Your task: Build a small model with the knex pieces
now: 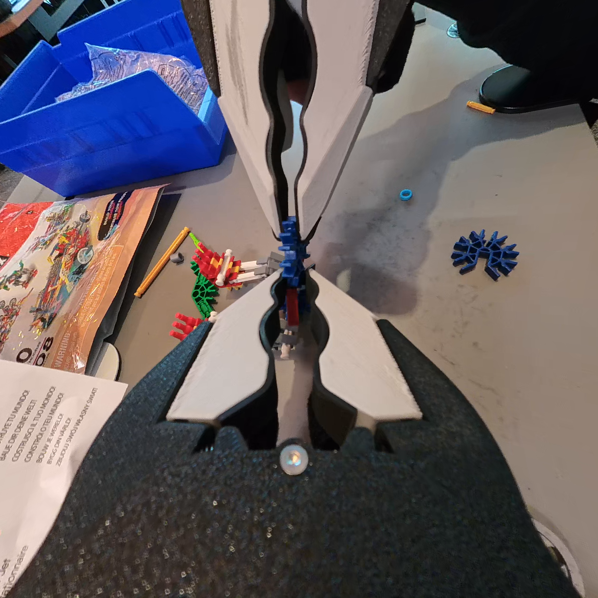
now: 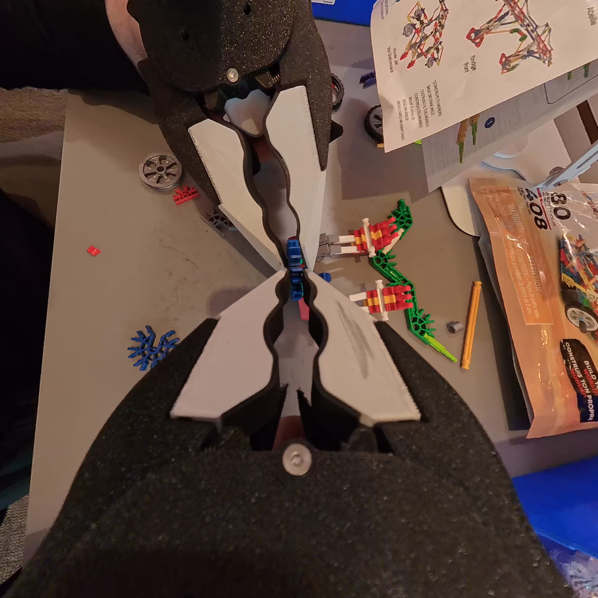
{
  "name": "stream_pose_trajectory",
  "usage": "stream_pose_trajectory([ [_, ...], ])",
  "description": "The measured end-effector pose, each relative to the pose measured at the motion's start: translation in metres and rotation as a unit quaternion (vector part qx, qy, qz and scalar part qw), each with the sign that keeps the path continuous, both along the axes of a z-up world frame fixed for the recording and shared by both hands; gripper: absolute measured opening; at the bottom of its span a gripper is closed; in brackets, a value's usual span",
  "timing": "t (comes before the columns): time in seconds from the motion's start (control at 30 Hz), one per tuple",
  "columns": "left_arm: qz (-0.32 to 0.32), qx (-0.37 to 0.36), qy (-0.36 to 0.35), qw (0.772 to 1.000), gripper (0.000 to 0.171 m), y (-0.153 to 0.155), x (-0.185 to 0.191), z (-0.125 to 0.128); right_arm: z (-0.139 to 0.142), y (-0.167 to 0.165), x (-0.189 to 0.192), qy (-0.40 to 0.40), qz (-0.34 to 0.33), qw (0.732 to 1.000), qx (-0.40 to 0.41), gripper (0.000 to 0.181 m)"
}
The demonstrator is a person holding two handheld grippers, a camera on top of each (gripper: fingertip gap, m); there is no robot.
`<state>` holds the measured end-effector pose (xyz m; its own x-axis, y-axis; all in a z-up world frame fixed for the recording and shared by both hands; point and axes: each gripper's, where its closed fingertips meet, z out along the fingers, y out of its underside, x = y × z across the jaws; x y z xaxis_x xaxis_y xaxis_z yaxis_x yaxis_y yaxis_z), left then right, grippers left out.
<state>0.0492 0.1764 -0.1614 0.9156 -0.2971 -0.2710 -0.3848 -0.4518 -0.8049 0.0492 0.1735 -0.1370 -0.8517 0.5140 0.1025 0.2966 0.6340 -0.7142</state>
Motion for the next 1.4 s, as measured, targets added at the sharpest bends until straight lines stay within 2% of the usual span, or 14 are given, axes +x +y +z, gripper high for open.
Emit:
stream_pose_trajectory([
  [0.13,-0.001,0.001,0.004,1.0,0.008,0.0,0.0,0.0,0.0,0.0,0.0,0.006,0.002,1.0,0.005,0.006],
  [0.33,0.001,-0.013,0.001,1.0,0.023,-0.003,-0.002,-0.005,-0.006,0.001,-0.001,0.001,0.0,1.0,0.01,0.006],
  [0.5,0.003,-0.014,0.003,1.0,0.019,-0.003,-0.003,-0.005,-0.004,0.0,-0.003,0.003,-0.002,1.0,0.003,0.006],
  [0.83,0.008,-0.007,0.0,1.0,0.014,0.0,-0.005,-0.004,-0.001,0.002,-0.006,0.011,-0.002,0.999,0.04,0.007],
  [0.9,0.014,-0.002,0.0,1.0,0.009,0.0,-0.008,-0.003,0.0,0.002,-0.008,0.013,0.0,0.999,0.04,0.007],
  [1.27,0.018,0.001,0.009,1.0,0.007,0.001,-0.01,-0.003,0.001,0.0,-0.011,0.039,-0.001,0.998,0.05,0.008],
  [1.4,0.018,0.001,0.018,1.0,0.007,0.003,-0.009,-0.003,-0.005,0.0,-0.013,0.056,-0.001,0.996,0.071,0.017],
])
